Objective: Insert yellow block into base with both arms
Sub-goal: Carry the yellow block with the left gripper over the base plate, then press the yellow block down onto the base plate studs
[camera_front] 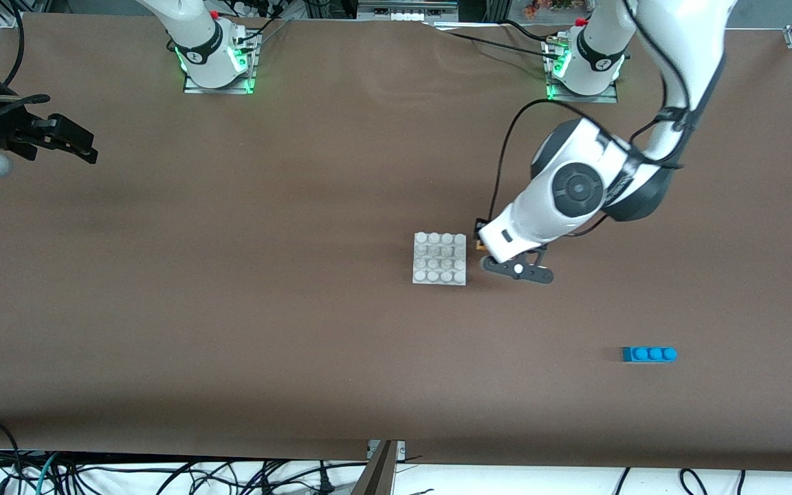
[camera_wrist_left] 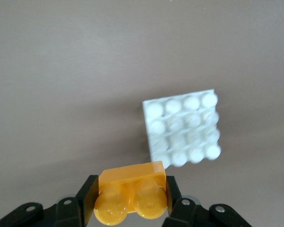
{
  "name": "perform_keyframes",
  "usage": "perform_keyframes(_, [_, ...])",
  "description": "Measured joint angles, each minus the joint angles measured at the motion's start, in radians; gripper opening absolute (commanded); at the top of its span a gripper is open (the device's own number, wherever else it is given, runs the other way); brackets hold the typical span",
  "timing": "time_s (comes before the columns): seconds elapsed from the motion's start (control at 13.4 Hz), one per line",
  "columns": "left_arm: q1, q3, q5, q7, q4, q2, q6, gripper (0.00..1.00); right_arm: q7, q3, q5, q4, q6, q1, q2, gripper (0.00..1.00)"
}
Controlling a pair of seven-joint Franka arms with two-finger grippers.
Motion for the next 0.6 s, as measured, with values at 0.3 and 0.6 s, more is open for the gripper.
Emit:
perform_keyframes(0.3, [-0.144,0.108,0.0,-0.05,0.102,0.135,0.046,0.59,0.0,-0.006,0.0,0.001,0.0,-0.001,0.0,0.99])
perform_keyframes(0.6, [-0.251,0.162,0.0,-0.103,0.128,0.178,0.079,0.57,-0.001,-0.018,0.0,0.001,0.0,-0.002,0.0,0.99])
